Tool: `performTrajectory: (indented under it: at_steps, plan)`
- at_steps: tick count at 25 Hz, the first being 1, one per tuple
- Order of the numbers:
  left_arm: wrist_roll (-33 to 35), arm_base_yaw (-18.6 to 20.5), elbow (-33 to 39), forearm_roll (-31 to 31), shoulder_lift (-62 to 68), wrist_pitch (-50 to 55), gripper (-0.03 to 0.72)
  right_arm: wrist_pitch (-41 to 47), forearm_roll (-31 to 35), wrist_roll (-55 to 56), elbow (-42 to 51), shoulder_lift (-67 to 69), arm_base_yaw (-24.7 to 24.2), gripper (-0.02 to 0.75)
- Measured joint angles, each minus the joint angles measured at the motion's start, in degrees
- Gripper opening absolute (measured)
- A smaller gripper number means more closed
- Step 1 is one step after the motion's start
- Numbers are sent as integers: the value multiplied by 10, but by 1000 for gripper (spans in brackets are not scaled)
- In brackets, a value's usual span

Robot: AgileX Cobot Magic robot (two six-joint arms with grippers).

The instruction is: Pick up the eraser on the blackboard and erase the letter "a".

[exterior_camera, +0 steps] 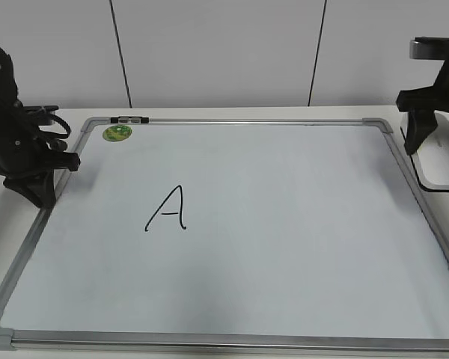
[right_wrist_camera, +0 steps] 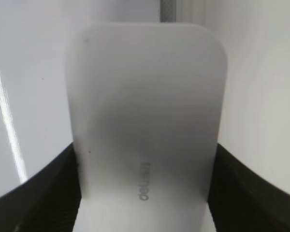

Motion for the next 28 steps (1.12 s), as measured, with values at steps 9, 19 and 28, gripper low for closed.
performTrajectory:
  at_steps: [9,19,28]
  plan:
    - [0,0,0,0,0,0,55,-1,0,-1,0,38,0,522]
    - [0,0,0,0,0,0,55,-5,1,-1,0,85,0,521]
    - [0,0,0,0,0,0,55,-5,15,-1,0,97,0,521]
